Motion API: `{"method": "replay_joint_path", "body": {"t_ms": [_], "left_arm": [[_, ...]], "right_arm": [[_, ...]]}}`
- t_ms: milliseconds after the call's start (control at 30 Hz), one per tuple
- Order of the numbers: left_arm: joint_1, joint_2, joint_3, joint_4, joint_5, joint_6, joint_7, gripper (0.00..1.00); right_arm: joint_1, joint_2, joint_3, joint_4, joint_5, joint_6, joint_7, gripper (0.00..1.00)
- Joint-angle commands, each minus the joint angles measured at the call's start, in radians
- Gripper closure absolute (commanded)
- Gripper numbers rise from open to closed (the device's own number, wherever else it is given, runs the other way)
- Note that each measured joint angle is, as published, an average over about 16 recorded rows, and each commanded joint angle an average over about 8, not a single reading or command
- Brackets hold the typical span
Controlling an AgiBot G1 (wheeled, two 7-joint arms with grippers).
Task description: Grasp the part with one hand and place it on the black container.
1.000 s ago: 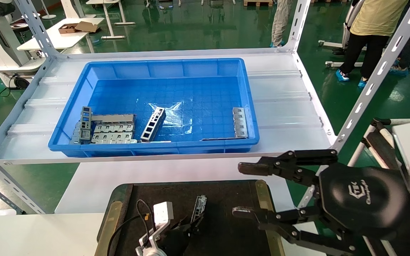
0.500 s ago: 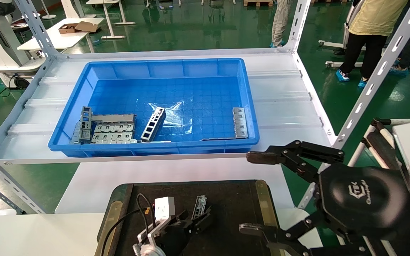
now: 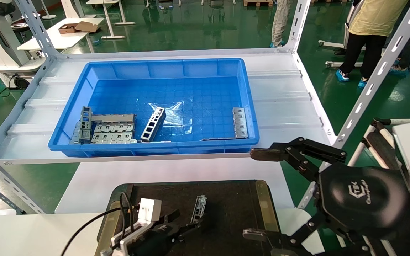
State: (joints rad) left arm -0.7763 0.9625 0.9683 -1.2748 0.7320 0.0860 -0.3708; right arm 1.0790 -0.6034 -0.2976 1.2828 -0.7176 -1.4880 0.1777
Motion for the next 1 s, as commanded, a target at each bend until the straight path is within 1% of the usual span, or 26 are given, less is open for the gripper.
{"method": "replay_joint_path", "body": {"t_ms": [33,200,600,800,1000], "left_arm": [[0.007,-0.037,-0.015,-0.023,0.001,0.051,0.0,0.0],[0.012,-0.113,-0.055,-0.037,-0.014,0.203,0.027,0.0],[-0.004,-0.233,-0.153,0.002,-0.045,0.527,0.181,0.0],[-0.038,-0.267,-0.169,0.046,-0.048,0.658,0.228,0.0],[-0.076,-0.286,-0.172,0.072,-0.04,0.756,0.258,0.0]], "right_arm": [[0.0,0.0,0.0,0.0,0.0,0.0,0.0,0.0],[0.0,0.0,0.0,0.0,0.0,0.0,0.0,0.0],[0.0,0.0,-0.001,0.0,0.001,0.0,-0.001,0.0],[0.0,0.001,-0.001,0.0,0.001,0.001,-0.001,0.0],[0.0,0.001,-0.002,0.0,0.001,0.001,-0.001,0.0]]}}
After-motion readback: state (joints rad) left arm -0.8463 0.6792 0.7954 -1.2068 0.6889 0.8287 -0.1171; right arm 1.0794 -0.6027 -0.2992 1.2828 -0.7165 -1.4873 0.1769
